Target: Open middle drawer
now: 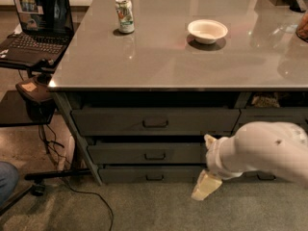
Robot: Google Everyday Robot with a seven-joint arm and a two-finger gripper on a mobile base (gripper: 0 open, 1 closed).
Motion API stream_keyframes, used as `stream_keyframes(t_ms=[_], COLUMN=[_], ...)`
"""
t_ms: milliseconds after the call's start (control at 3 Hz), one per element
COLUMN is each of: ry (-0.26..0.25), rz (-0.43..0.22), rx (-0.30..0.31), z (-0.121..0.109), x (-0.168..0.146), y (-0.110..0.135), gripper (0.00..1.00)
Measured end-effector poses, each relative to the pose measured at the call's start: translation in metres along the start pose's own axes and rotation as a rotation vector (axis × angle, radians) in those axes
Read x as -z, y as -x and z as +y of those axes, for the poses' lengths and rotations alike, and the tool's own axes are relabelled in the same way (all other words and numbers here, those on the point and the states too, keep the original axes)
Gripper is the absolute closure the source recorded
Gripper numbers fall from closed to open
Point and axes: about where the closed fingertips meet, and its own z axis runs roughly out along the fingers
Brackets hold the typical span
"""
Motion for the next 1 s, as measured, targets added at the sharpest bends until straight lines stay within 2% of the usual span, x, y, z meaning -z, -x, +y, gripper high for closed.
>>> stream_keyframes(t_ms=[333, 667, 1000], ry=[-0.042, -0.043, -0.030], rz=[0.030, 0.030, -0.037], rx=[-0.010, -0.010, -0.043], z=[0.003, 0.003, 0.000], x=[-0.014, -0.014, -0.041], y=[-0.015, -0.015, -0.027], gripper=[0.00, 0.00, 0.00])
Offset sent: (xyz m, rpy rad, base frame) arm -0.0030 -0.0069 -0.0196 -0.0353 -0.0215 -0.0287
